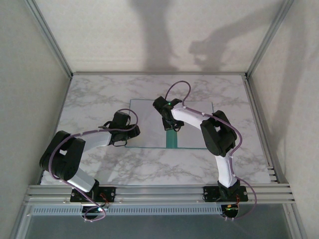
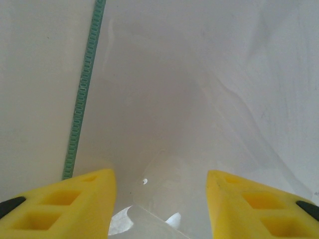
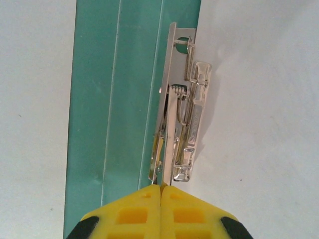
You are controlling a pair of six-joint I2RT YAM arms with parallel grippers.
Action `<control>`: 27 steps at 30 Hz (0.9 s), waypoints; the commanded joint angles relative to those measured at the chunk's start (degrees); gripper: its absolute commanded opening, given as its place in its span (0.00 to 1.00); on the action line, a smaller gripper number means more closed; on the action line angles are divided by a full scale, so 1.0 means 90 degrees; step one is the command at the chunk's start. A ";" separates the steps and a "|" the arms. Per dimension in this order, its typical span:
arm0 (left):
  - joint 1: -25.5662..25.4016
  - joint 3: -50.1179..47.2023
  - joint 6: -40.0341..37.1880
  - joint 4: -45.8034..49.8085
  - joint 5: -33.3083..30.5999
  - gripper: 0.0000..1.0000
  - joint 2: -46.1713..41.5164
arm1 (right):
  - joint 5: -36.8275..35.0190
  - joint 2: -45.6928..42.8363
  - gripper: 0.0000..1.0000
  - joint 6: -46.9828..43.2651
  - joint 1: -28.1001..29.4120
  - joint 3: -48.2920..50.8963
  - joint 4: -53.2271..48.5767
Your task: Put the files into the folder
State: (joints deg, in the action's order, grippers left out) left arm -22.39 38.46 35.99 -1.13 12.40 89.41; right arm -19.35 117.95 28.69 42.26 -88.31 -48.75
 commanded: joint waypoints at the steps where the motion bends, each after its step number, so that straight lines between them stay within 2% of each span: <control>1: 0.0047 -0.0084 -0.0073 0.0134 0.0077 0.51 0.0203 | -0.0040 0.0233 0.00 -0.0154 0.0000 -0.0016 -0.0461; 8: 0.0048 -0.0083 -0.0073 0.0134 0.0076 0.51 0.0245 | -0.0284 0.0302 0.00 -0.0234 0.0002 0.0189 -0.0407; 27: 0.0047 -0.0024 -0.0064 0.0143 0.0104 0.49 0.0330 | -0.0143 0.0678 0.00 -0.0109 0.0001 0.0752 0.0243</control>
State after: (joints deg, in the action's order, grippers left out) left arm -22.28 38.68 35.94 -2.11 12.64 90.21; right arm -21.54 118.83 27.27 42.70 -85.03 -45.47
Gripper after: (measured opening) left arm 0.489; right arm 0.055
